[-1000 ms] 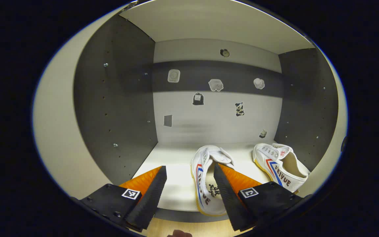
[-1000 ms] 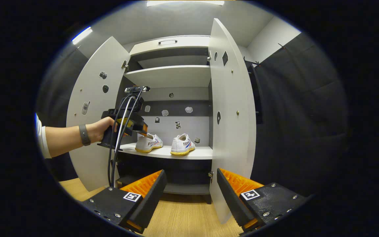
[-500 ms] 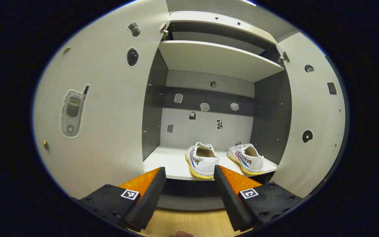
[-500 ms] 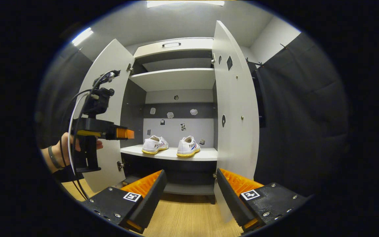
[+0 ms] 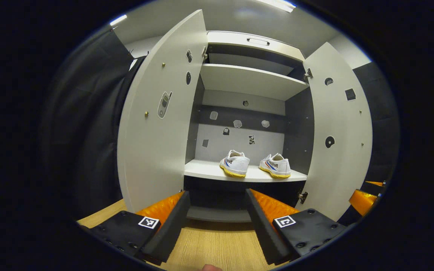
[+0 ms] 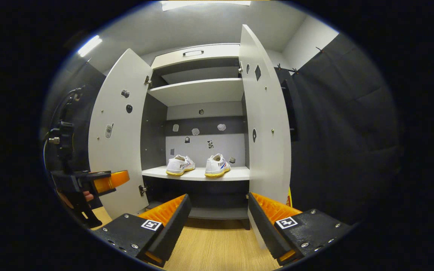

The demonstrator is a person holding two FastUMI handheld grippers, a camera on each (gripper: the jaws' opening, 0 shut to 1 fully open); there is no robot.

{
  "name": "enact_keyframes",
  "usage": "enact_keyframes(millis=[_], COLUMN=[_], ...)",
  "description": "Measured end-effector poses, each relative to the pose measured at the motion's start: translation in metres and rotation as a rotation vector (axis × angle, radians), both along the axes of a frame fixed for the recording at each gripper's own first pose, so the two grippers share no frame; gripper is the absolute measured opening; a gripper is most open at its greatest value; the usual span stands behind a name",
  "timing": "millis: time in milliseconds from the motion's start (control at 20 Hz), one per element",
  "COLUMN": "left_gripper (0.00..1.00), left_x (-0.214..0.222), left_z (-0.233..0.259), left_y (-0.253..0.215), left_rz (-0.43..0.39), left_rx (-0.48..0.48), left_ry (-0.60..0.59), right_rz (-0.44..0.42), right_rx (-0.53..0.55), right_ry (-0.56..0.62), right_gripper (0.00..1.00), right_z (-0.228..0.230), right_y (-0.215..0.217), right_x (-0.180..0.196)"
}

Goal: Grab one shoe with the right hand and put it into the shoe cabinet, grab the other shoe with the left hand and put it into the shoe cabinet; then close the right door with the right hand and the left door with the left hand.

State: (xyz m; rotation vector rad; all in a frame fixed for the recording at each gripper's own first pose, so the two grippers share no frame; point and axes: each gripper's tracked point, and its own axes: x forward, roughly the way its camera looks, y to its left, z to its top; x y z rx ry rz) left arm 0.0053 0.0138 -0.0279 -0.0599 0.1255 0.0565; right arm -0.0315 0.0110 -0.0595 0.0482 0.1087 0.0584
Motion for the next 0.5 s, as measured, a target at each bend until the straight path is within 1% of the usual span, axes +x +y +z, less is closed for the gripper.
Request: enact_keyframes(millis=[100,150,250,350,400,500], left_gripper=[0.95,0.95,0.94,0.95,0.95,0.95], left_x=[-0.016,-0.023,-0.032,-0.037,-0.037,-0.037], left_z=[0.001,-0.005,-0.011,-0.009,-0.010,-0.011], left_y=[-0.001,-0.003,-0.006,-0.011,-0.012,-0.013], left_rz=[0.011,0.009,0.009,-0.007,-0.009,-0.016], left_rx=[-0.003,0.003,0.030,0.034,0.036,0.040], left_ry=[-0.027,-0.017,0.002,-0.008,-0.010,0.000], right_rz=[-0.072,-0.106,-0.184,-0.281,-0.319,-0.336], right_rx=[-0.043,-0.061,-0.101,-0.191,-0.218,-0.213], right_ry=[-0.012,-0.020,-0.059,-0.084,-0.088,-0.117], right_gripper=[0.94,0.94,0.94,0.94,0.94,0.94], right_z=[0.014,0.025,0.055,0.082,0.094,0.124], right_y=[-0.034,-0.053,-0.104,-0.161,-0.184,-0.205], right_x=[0.003,0.005,0.013,0.026,0.031,0.044])
